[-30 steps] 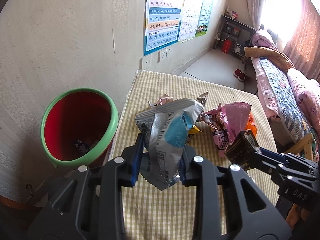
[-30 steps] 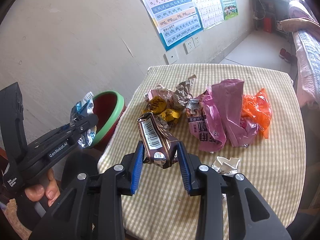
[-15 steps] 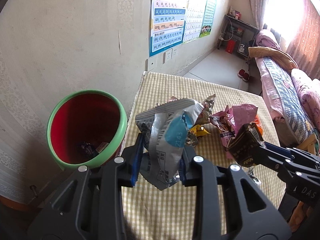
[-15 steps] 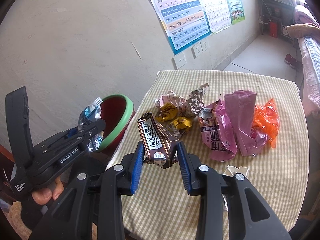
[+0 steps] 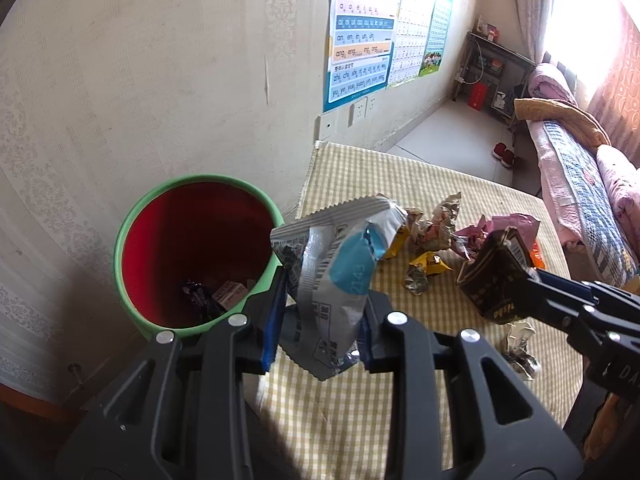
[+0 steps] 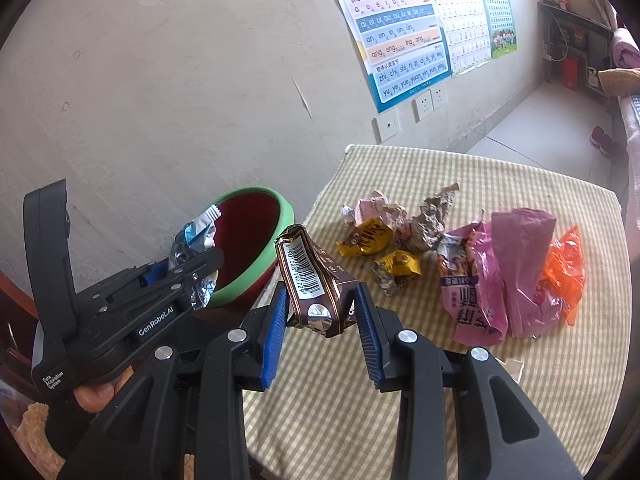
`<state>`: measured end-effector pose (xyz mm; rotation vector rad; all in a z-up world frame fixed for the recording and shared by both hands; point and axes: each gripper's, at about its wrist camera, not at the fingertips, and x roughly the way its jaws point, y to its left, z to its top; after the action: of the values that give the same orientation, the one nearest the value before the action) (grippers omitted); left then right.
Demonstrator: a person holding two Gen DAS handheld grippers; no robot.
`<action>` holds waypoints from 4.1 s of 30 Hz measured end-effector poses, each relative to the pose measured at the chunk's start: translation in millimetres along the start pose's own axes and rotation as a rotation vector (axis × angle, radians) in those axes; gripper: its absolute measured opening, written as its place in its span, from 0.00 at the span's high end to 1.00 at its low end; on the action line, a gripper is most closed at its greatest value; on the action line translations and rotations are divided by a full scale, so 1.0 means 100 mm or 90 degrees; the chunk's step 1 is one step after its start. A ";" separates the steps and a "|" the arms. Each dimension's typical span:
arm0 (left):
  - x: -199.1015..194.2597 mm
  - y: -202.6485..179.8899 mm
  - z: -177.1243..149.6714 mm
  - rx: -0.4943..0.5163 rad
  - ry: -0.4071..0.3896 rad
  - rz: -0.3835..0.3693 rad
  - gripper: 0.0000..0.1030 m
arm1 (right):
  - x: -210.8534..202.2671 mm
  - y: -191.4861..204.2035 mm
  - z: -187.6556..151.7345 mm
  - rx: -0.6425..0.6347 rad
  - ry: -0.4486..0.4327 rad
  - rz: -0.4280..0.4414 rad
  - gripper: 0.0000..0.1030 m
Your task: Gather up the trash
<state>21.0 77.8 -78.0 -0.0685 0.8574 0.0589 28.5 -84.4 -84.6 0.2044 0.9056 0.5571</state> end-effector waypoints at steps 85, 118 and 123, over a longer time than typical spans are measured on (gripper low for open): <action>0.88 1.70 0.19 -0.156 0.063 0.132 0.48 | 1.59 1.07 0.83 -0.094 0.071 0.073 0.48; 1.01 -1.37 0.05 0.058 0.159 -0.178 0.44 | 0.17 -1.36 -1.00 0.137 0.110 -0.164 0.81; 1.36 -1.67 0.11 0.025 0.216 -0.183 0.44 | -0.03 -1.43 -1.04 0.158 0.073 -0.157 0.81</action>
<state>131.0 -84.2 -167.6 -0.1670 1.1786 -0.2456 -1.9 -212.5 -202.4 0.2818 1.0937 0.2290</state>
